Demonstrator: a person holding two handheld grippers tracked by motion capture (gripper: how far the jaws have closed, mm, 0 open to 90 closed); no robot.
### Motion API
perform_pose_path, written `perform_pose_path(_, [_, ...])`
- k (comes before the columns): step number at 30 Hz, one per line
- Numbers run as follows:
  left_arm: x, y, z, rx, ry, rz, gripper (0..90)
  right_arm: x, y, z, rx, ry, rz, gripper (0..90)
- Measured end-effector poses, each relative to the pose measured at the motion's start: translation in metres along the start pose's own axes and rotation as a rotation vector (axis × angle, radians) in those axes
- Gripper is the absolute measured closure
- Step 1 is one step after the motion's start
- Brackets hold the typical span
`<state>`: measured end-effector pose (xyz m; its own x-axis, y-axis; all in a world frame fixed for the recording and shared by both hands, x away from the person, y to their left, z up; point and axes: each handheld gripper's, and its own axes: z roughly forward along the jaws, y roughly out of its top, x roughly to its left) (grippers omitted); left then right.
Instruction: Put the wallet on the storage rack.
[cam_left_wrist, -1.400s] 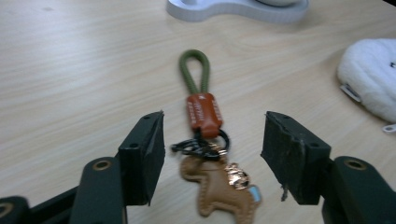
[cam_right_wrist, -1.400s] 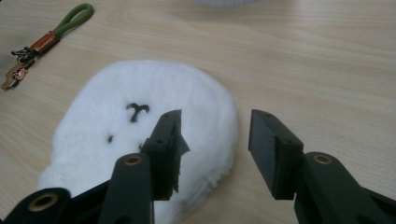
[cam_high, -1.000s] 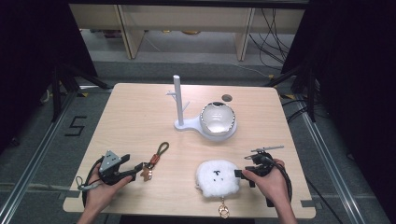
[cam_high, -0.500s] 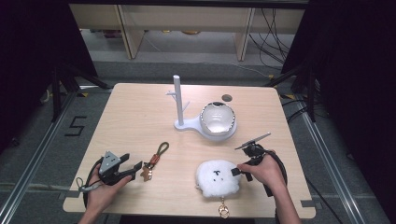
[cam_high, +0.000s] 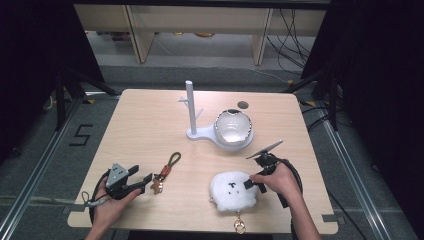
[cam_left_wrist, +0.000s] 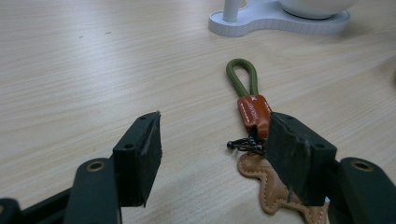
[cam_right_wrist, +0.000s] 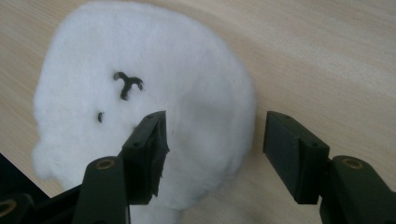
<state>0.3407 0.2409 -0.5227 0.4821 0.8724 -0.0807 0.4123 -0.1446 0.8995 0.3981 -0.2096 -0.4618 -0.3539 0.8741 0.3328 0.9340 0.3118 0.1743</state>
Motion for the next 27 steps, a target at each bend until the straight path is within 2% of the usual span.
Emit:
perform_pose_path(2, [0.000,0.000,0.000,0.000,0.001,0.000,35.3,-0.001,0.000,0.005,-0.012,-0.023,-0.020,40.9])
perform_pose_path(4, [0.000,0.000,0.000,-0.001,0.001,0.001,35.4,0.000,0.000,0.006,-0.005,-0.023,-0.019,41.2])
perform_pose_path(5, [0.000,0.000,0.000,-0.003,0.002,0.002,35.4,-0.001,-0.001,0.010,-0.003,-0.011,-0.047,41.8])
perform_pose_path(6, [0.000,0.000,0.000,-0.003,0.002,0.001,35.5,0.001,0.000,0.011,0.013,-0.004,-0.031,42.9])
perform_pose_path(7, [0.000,0.000,0.000,-0.005,0.002,0.001,35.5,0.001,0.000,0.012,0.005,-0.015,-0.047,44.2])
perform_pose_path(8, [0.000,0.000,0.000,-0.004,0.002,0.000,35.6,0.000,0.000,0.013,0.020,-0.009,-0.064,46.3])
perform_pose_path(11, [0.000,0.000,0.000,-0.002,0.002,-0.001,35.6,0.003,0.000,0.015,0.031,-0.022,-0.053,50.0])
perform_pose_path(12, [0.000,0.000,0.000,-0.003,0.002,-0.001,35.8,0.002,0.001,0.015,0.036,-0.036,-0.091,53.1])
perform_pose_path(13, [0.000,0.000,0.000,-0.002,0.002,0.000,36.0,0.004,0.001,0.014,0.040,-0.041,-0.080,56.9])
perform_pose_path(14, [0.000,0.000,0.000,-0.003,0.003,-0.001,36.1,0.001,0.001,0.016,0.003,-0.048,-0.117,63.7])
perform_pose_path(15, [0.000,0.000,0.000,-0.003,0.003,-0.001,36.1,0.001,0.001,0.016,0.003,-0.048,-0.117,63.7])
perform_pose_path(16, [0.000,0.000,-0.001,-0.004,0.005,-0.001,36.2,-0.002,0.001,0.017,-0.033,-0.063,-0.173,68.2])
perform_pose_path(19, [0.000,0.000,-0.001,-0.004,0.002,-0.003,36.4,0.001,0.000,0.015,-0.023,-0.052,-0.142,72.8])
perform_pose_path(20, [0.000,0.000,-0.001,-0.004,0.002,-0.003,36.5,0.001,-0.001,0.014,-0.024,-0.036,-0.151,73.9])
perform_pose_path(21, [0.000,0.000,-0.001,-0.004,0.002,-0.003,36.6,0.002,-0.001,0.013,-0.023,-0.044,-0.131,75.2])
perform_pose_path(22, [0.000,0.000,-0.001,-0.005,0.002,-0.005,36.6,0.002,-0.002,0.013,-0.023,-0.043,-0.140,76.1])
perform_pose_path(23, [0.000,0.000,-0.001,-0.007,0.001,-0.007,36.7,0.003,-0.003,0.012,-0.018,-0.037,-0.114,76.8])
perform_pose_path(25, [0.000,0.000,-0.001,-0.007,0.000,-0.008,36.8,0.003,-0.003,0.011,-0.034,-0.032,-0.130,77.1])
perform_pose_path(27, [0.000,0.000,-0.001,-0.009,0.000,-0.009,37.0,0.004,-0.007,0.005,-0.073,-0.017,-0.152,78.1])
